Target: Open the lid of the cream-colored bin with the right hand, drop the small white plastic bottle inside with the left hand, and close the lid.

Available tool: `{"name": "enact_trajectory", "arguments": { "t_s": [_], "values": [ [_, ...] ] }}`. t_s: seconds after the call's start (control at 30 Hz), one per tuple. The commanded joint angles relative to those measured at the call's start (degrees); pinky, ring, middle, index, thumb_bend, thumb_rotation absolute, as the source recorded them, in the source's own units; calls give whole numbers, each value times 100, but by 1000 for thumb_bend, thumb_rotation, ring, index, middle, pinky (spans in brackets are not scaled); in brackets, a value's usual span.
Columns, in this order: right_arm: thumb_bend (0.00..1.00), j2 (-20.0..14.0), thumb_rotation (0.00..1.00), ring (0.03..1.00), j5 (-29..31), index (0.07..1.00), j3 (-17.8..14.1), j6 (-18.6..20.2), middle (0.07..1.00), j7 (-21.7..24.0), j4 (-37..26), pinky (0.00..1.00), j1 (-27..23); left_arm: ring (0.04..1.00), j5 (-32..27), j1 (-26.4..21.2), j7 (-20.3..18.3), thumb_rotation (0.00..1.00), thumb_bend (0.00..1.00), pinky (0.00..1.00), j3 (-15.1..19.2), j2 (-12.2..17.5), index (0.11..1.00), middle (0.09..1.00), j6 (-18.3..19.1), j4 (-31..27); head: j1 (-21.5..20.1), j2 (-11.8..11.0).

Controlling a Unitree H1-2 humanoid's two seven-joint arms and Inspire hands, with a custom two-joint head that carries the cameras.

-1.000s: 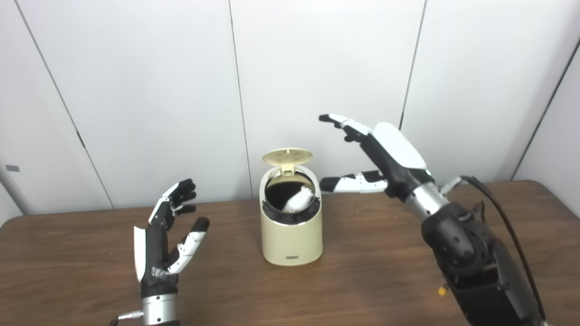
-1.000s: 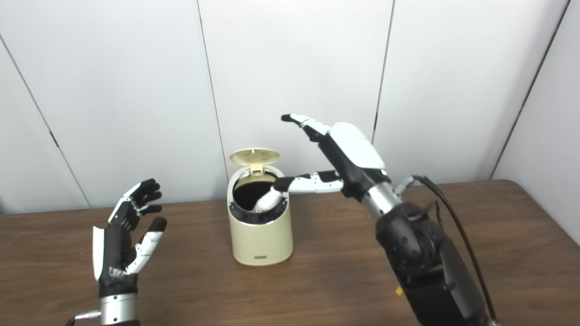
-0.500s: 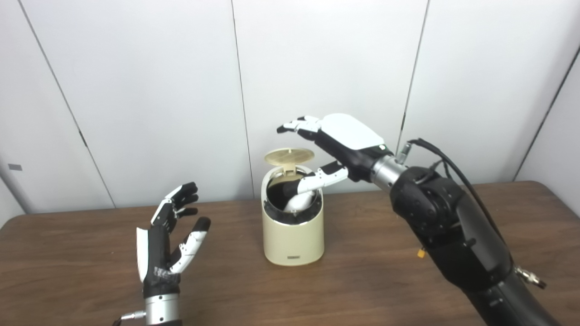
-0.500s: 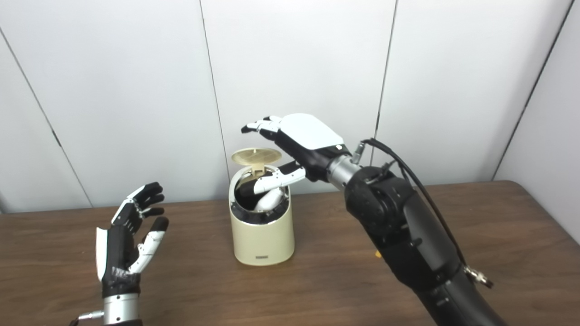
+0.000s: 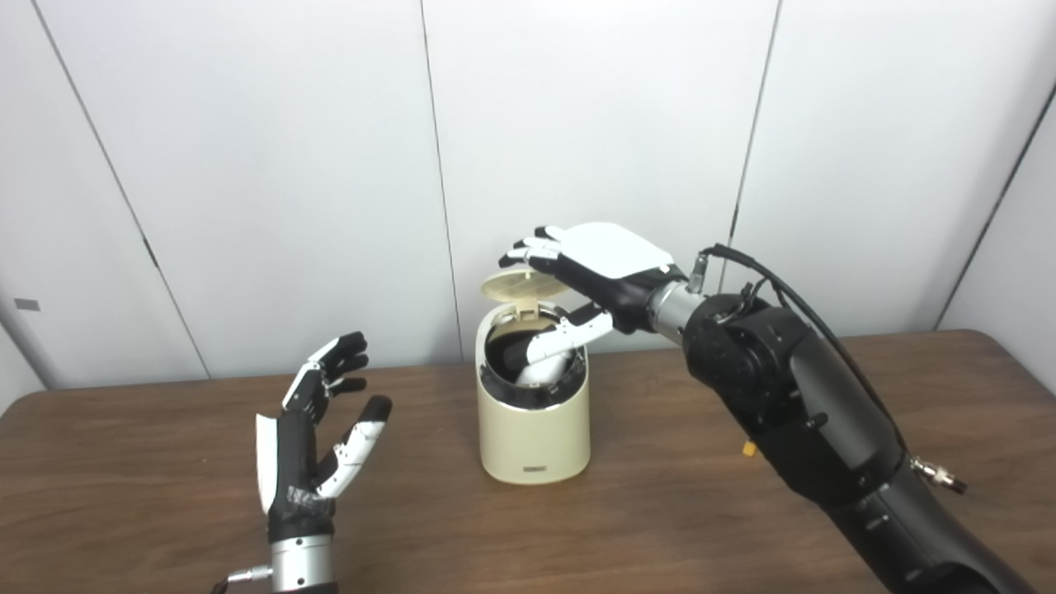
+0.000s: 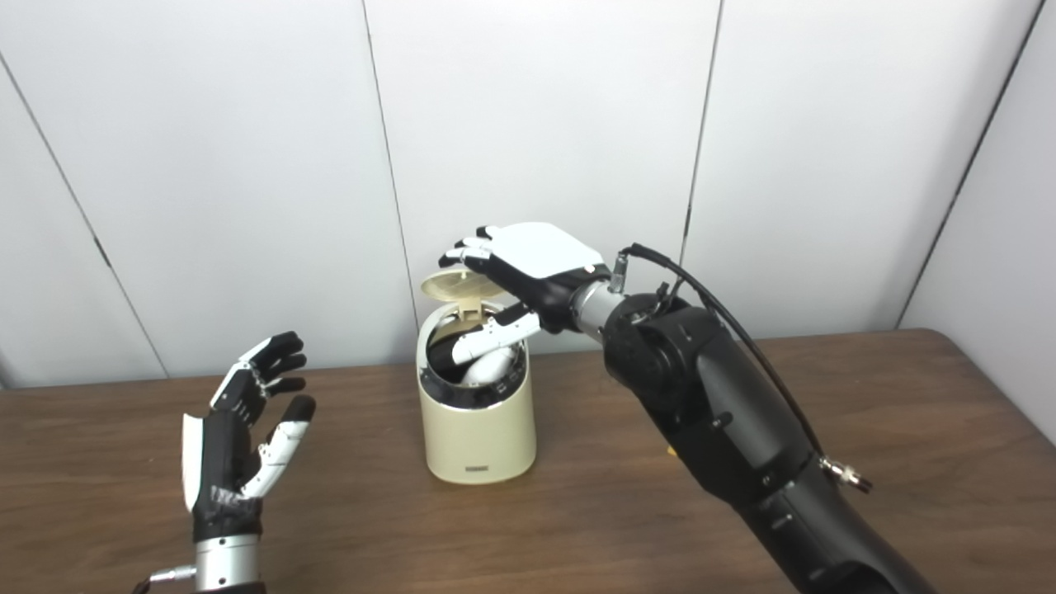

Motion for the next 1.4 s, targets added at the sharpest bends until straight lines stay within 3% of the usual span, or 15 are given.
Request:
{"name": "enact_trajectory", "arguments": {
  "t_s": [0.0, 0.5, 0.8, 1.37],
  "values": [
    [1000, -42, 935, 997, -86, 897, -27, 59, 943, 29, -7, 948, -341, 743, 22, -200, -28, 654, 768, 662, 1, 6, 776, 772, -104, -232, -10, 5],
    [1000, -63, 923, 971, -209, 876, -39, 302, 908, 465, -1128, 948, 406, 744, 21, -206, -73, 658, 765, 664, -1, 41, 777, 775, -104, -281, -36, 83],
    [1000, -4, 913, 947, -245, 855, -76, 313, 891, 470, -1339, 918, 904, 738, 116, -163, -131, 678, 776, 651, 73, 15, 770, 769, -99, -379, -39, 155],
    [1000, 4, 930, 935, -219, 847, -67, 298, 866, 387, -1331, 929, 1262, 744, 134, -121, -326, 692, 799, 661, 210, -48, 777, 772, -103, -526, 5, 282]
  ]
}}
